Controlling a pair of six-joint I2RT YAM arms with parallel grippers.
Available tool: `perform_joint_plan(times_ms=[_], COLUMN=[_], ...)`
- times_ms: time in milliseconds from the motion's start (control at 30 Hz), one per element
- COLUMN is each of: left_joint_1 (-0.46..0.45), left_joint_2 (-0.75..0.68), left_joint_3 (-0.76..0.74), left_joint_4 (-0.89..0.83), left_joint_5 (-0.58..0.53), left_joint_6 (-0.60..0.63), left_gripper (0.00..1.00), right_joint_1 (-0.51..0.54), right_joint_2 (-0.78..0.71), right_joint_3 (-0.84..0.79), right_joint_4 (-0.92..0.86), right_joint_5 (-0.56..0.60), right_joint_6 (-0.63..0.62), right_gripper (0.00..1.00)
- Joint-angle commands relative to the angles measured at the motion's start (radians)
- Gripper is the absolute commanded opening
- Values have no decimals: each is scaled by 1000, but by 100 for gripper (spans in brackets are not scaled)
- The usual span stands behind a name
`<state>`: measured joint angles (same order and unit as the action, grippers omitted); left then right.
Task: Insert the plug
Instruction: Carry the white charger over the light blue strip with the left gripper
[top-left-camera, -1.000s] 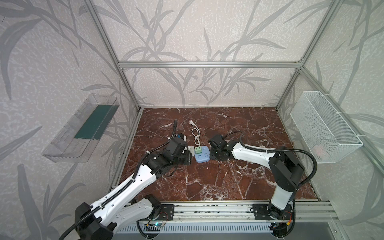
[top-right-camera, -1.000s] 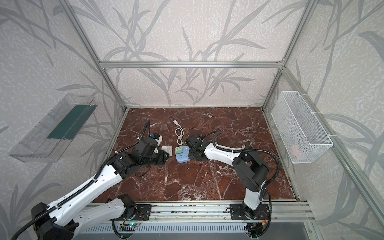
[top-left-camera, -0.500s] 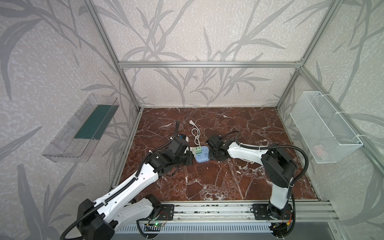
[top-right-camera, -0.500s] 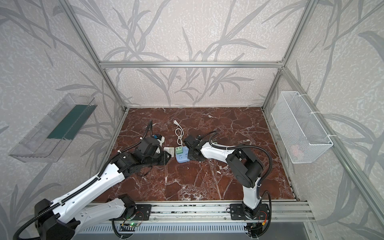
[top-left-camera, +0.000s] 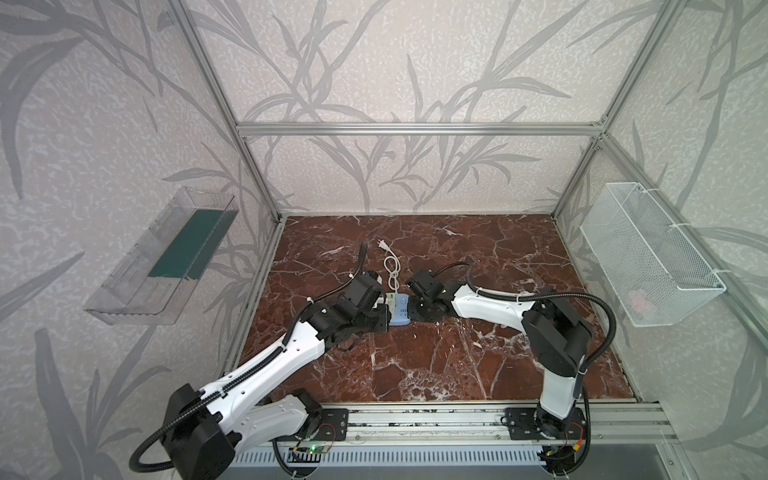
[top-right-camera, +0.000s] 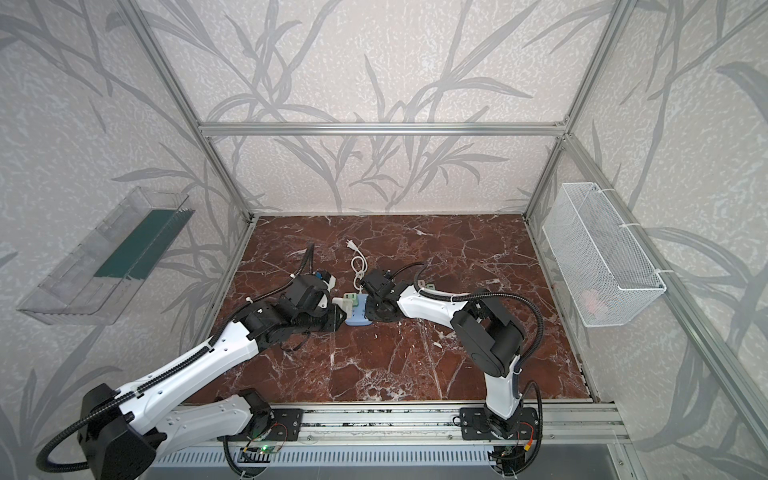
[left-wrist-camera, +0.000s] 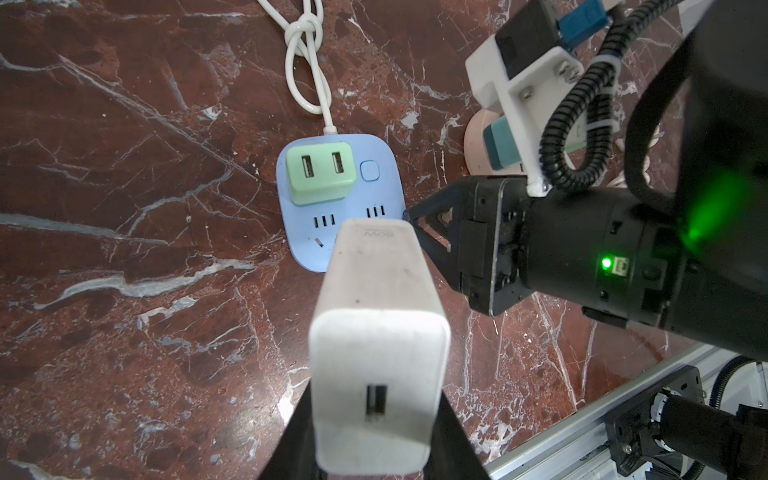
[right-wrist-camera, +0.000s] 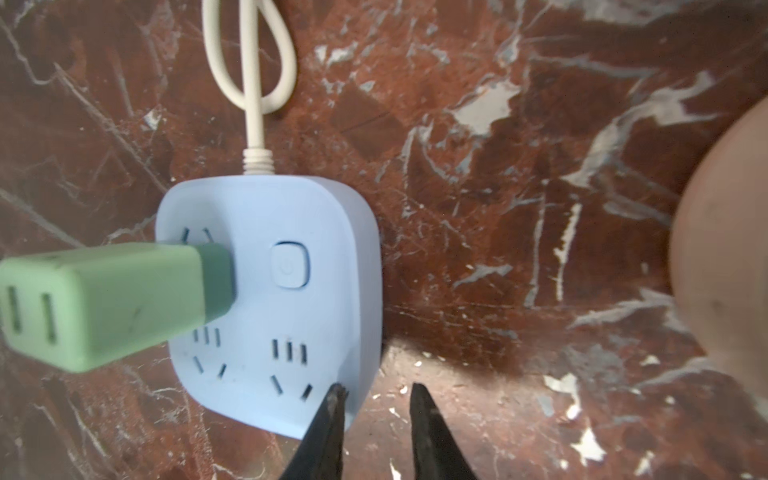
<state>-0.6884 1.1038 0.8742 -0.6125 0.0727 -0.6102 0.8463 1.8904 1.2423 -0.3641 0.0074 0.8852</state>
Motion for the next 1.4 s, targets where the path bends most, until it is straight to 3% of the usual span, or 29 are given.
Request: perform_joint_plan(times_ms=[0, 367, 600, 767, 1000, 1367], left_joint_1=[-8, -14, -15, -16, -26, -36], left_joint_2=[24, 178, 319, 396, 545, 642], left_joint_3=[25, 260, 423, 516, 642, 665], left_joint_4=[-8, -269, -359, -401, -513, -483], left_joint_5=[-13, -38, -3, 4, -33, -47], left_joint_6=[14, 98, 108, 96, 78, 49], left_gripper=[0, 0, 0, 0, 0, 0], right_joint_1=[0, -94, -108, -126, -165, -197], right_joint_2=[-62, -340, -441, -519, -562, -595], right_joint_3=[-34, -131, -119, -184, -241, -303], right_joint_4=[-7, -112, -199, -161, -126, -77], right_joint_5=[-8, -2, 41, 36, 3, -18], right_joint_6=[14, -59, -143, -143, -141, -144], right_gripper=[29, 29, 30, 30, 31, 31])
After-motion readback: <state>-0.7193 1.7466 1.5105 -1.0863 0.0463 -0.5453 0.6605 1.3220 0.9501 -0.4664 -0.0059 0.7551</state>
